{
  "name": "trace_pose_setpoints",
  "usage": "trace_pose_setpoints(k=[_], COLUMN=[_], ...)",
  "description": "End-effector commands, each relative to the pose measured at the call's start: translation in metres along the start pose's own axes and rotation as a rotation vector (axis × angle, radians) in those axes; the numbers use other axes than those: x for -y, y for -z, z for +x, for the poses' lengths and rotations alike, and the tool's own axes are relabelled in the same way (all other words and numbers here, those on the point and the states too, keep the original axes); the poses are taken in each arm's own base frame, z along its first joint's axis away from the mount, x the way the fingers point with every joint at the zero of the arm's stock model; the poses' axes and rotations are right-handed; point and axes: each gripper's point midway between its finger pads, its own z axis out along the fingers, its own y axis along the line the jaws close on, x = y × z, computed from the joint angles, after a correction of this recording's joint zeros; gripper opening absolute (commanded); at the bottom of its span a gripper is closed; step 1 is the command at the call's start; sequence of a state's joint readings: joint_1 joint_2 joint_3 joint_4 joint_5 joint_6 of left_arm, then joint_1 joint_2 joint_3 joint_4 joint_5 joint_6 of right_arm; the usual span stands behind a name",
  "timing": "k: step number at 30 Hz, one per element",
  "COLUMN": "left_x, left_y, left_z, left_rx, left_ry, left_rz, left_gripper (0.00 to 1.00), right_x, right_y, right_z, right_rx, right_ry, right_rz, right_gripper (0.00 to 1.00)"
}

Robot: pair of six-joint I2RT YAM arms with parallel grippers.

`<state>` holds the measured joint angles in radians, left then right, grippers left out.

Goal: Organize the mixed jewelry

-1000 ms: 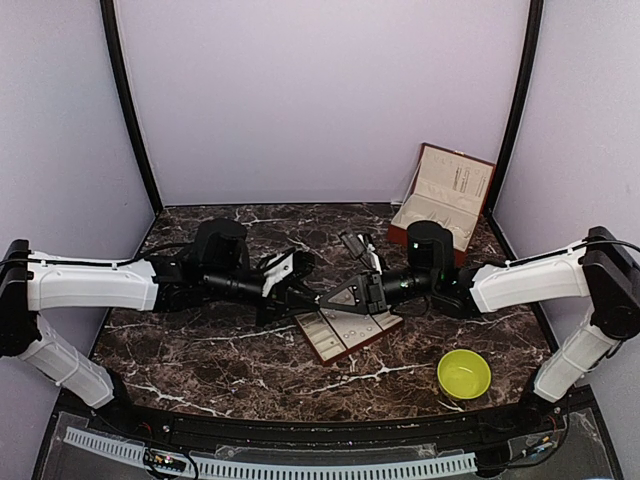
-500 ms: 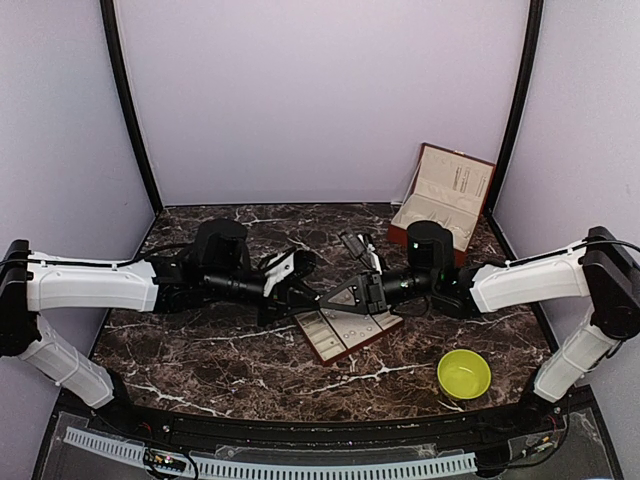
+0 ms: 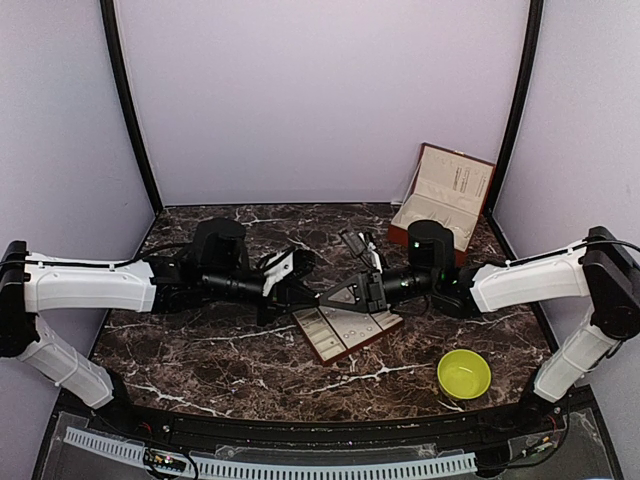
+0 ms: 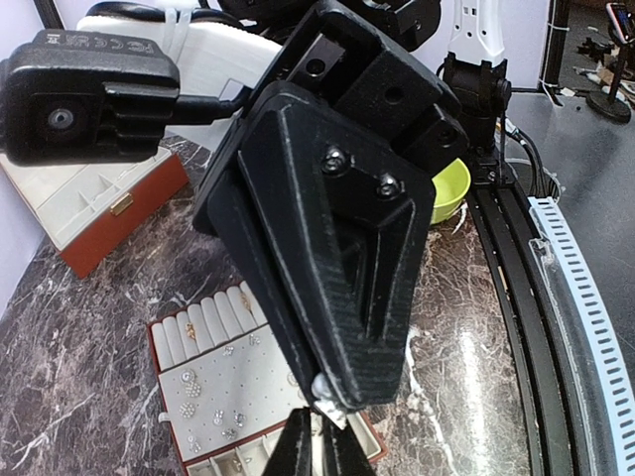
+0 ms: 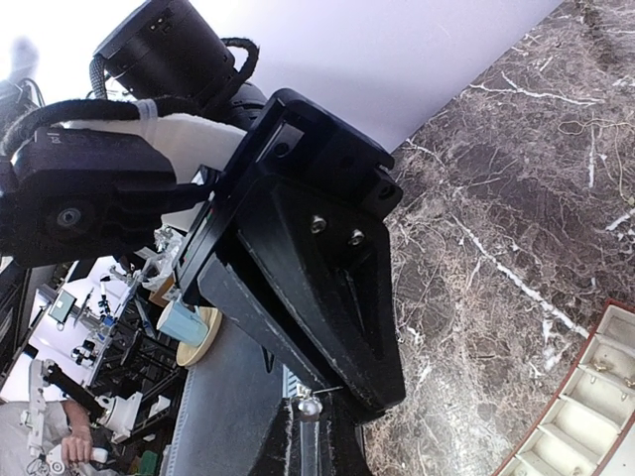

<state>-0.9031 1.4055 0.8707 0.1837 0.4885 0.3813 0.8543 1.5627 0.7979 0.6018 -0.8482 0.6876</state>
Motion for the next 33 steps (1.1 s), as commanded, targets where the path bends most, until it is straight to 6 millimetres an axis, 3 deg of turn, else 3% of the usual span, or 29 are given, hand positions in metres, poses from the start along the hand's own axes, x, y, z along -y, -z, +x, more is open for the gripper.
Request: trace_pose_setpoints(k=[1, 12, 21, 33], left_x=[0.004, 0.005, 0.015, 0.005], left_y=[0.01, 0.008, 0.004, 0.019], left_z=[-0.029, -0.029, -0.015, -0.016], left_rx=[0.075, 0.066, 0.022, 0.094], left_ry=[-0.038, 0.02, 0.164, 0.343], left_rz=[0.002, 0.012, 0.114, 0.267], left_gripper=[0.06, 0.0, 0.0, 0.0], right_x=[0.007, 0.014, 0.009, 0.001], right_y=[0.0, 0.0, 0.019, 0.023], right_z=[-0.002, -0.002, -0.016, -0.027], right_rx=[0.016, 0.021, 0.08, 0.052], right_ry=[-0.005, -0.022, 0.016, 0.112], right_rz=[0.022, 0.043, 0.085, 0.134], right_gripper=[0.01, 0.02, 0.27, 0.4])
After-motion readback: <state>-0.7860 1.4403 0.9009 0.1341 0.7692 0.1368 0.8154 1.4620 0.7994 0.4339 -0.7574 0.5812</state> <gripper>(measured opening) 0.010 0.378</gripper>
